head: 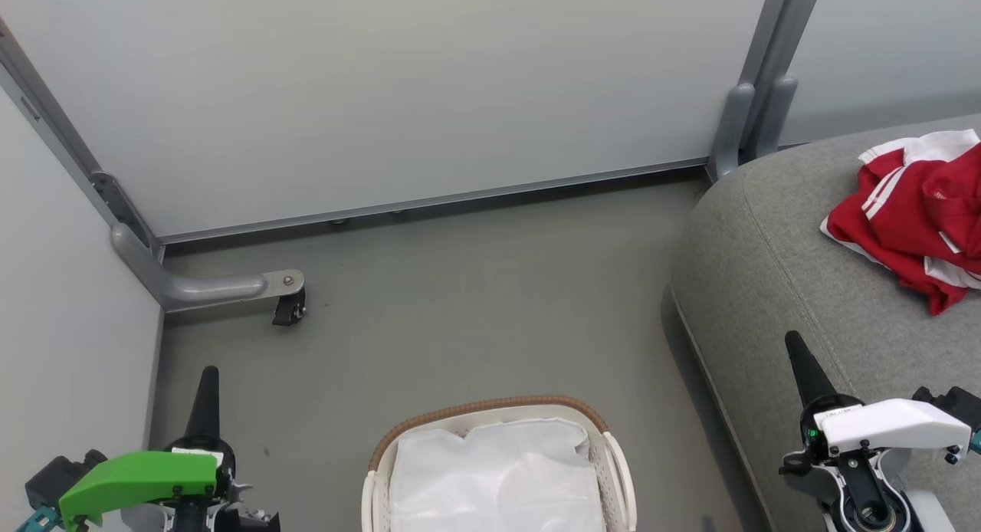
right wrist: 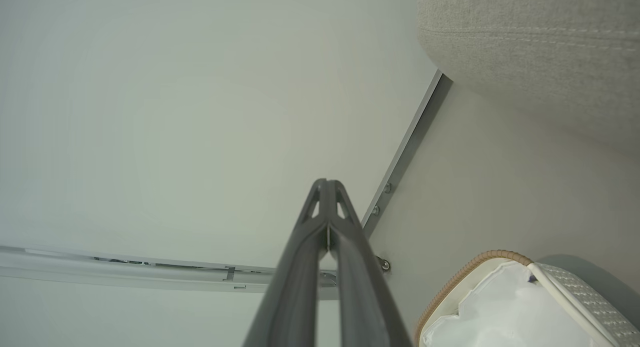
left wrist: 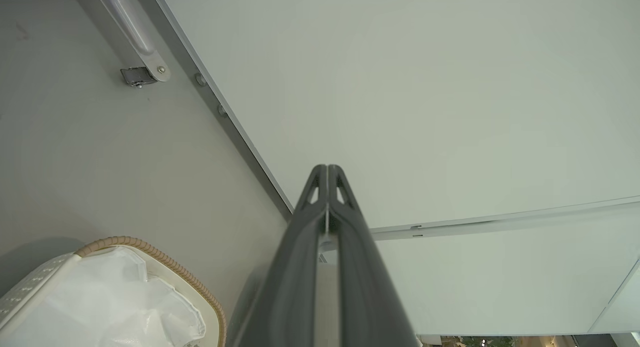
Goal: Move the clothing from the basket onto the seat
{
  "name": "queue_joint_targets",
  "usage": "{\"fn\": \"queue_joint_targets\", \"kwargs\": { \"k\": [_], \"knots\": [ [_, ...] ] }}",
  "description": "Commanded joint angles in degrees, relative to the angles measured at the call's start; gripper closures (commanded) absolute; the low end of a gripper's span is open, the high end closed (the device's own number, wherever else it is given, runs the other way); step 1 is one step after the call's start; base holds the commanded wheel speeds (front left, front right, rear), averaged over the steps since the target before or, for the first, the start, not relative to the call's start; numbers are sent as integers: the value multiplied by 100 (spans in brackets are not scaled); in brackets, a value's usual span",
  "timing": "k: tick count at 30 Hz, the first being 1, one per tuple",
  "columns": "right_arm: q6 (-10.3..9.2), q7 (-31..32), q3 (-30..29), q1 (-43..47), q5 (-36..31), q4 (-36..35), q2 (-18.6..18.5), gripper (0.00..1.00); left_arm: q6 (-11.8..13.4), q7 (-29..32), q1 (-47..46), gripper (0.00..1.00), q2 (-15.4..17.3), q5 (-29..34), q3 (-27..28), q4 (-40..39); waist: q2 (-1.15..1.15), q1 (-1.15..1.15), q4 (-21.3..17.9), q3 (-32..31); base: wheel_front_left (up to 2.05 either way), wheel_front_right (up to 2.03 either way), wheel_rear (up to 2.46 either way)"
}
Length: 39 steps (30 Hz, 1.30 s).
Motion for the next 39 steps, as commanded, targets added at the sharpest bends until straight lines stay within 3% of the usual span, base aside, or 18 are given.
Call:
{"fn": "queue_joint_targets", "kwargs": {
  "k": [1, 39],
  "knots": [
    [-2, 40, -27, 16, 141, -73, -34, 100, -15, 23, -115, 100, 41, -140, 34, -49, 0, 0, 1, -1, 0, 0, 0],
    [-3, 448, -229, 68, 1719, -249, -44, 100, -22, 441, -265, 100, 47, -1661, 103, -196, 0, 0, 24, -33, 0, 0, 0]
  ]
}}
